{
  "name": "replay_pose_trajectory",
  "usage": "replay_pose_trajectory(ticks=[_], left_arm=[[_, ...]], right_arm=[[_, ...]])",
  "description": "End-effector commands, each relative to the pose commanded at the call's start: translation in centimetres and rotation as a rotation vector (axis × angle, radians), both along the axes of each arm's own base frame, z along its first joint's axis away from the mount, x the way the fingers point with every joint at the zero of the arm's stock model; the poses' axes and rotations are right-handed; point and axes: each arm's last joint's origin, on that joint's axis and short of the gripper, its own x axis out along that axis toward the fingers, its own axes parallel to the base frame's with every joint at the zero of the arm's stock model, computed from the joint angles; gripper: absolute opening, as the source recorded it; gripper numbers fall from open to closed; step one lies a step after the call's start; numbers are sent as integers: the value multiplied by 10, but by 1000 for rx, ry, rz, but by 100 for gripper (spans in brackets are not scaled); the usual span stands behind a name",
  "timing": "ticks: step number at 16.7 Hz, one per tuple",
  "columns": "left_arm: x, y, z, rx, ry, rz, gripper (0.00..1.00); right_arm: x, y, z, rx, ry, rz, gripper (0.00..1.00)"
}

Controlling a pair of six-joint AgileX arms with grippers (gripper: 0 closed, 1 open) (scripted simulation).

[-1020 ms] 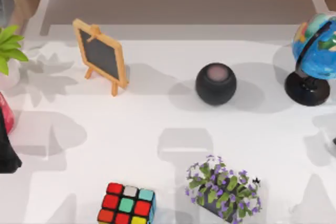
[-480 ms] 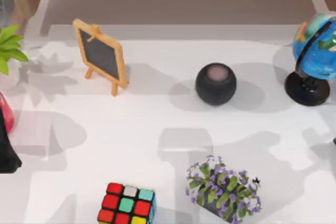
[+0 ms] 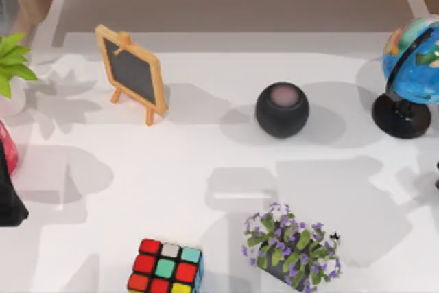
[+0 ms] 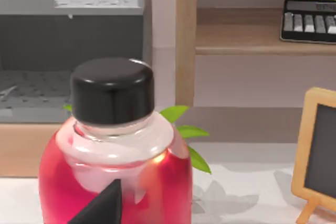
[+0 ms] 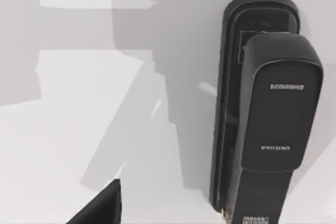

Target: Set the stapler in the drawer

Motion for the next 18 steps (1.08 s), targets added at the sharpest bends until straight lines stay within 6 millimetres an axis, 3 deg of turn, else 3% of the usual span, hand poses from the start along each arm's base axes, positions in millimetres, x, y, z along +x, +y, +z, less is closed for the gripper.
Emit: replay_pose_trajectory(ticks=[4, 11, 15, 18], left_arm=[[0, 0, 0, 0, 0, 0, 100], [0, 0, 0, 0, 0, 0, 100], [0, 0, 0, 0, 0, 0, 100], [0, 0, 0, 0, 0, 0, 100]], right_arm=[[-1, 1, -1, 0, -1, 2, 100], [0, 0, -47, 0, -2, 0, 100], [0, 0, -50, 0, 0, 0, 100], [0, 0, -50, 0, 0, 0, 77]])
